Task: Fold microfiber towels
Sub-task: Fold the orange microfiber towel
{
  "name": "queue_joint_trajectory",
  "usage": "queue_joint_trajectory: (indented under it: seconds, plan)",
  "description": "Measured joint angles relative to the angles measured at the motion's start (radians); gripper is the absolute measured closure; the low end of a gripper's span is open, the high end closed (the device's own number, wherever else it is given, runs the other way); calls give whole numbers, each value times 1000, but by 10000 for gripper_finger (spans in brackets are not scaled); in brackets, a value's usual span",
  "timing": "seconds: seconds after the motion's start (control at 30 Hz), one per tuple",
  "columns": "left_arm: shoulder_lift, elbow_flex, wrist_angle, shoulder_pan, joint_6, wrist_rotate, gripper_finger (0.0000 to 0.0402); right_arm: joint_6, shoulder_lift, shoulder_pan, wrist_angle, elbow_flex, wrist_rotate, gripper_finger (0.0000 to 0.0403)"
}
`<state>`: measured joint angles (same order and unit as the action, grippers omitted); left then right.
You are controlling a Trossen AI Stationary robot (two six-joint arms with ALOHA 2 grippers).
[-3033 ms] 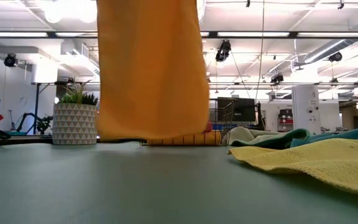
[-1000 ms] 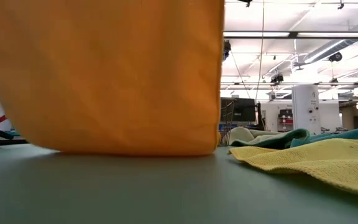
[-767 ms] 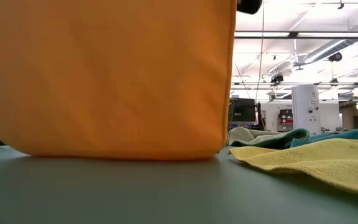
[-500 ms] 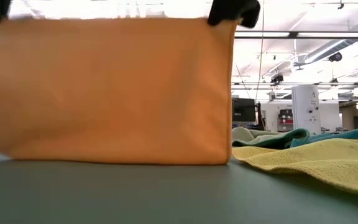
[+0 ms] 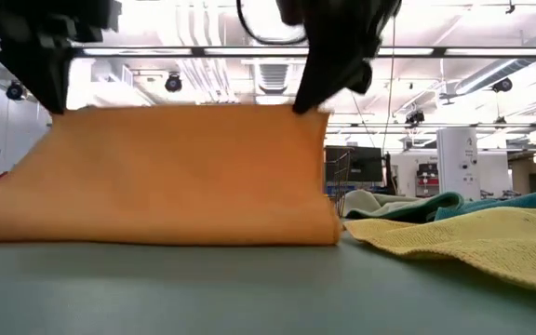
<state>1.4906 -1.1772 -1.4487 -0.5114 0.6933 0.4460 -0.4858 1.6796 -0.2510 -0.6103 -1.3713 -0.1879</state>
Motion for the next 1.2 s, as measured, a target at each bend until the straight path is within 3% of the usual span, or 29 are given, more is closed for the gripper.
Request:
queue_joint_trajectory:
  seconds: [0.33,0.67,1.0,1.2]
  plan:
    - [-1,73,94,96,-103,32,401,41,84,76,-8,5,12,394]
    - [-1,165,166,178,-133,51,402,14,86,136,-4,5,6,394]
    - [-1,169,302,224,-290,38,402,6,85,167,-6,4,110,393]
    - [-1,168,320,246,-315,33,400,0,80,175,-6,4,110,354]
